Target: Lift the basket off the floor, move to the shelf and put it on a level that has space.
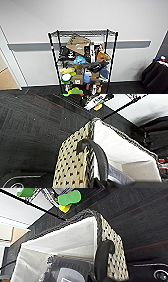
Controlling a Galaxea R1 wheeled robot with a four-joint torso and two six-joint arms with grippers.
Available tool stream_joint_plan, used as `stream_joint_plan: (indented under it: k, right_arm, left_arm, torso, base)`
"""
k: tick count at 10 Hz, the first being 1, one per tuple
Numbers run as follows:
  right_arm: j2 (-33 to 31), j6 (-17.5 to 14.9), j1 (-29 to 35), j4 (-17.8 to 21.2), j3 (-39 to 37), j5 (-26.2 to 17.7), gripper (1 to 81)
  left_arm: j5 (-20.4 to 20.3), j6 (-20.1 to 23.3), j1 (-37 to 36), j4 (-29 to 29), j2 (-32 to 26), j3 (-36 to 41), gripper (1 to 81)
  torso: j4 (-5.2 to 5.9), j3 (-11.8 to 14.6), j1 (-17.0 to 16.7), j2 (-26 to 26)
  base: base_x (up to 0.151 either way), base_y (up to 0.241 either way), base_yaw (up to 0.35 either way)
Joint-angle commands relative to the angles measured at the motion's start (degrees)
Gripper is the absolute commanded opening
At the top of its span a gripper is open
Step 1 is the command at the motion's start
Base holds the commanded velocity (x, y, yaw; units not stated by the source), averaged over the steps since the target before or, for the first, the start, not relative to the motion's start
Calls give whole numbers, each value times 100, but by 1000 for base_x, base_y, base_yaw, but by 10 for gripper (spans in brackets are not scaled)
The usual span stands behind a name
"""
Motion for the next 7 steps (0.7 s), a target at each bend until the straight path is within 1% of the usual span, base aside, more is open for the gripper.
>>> stream_joint_plan:
  k: [1,7]
  right_arm:
    - [-166,-20,590,-62,137,-107,10]
    - [-166,-28,599,-71,146,-107,10]
  left_arm:
    - [5,0,-611,65,-211,103,10]
    - [5,0,-611,65,-202,94,10]
  torso:
    - [0,0,3,0]
    - [0,0,3,0]
  base:
    - [115,0,0]
    - [115,0,0]
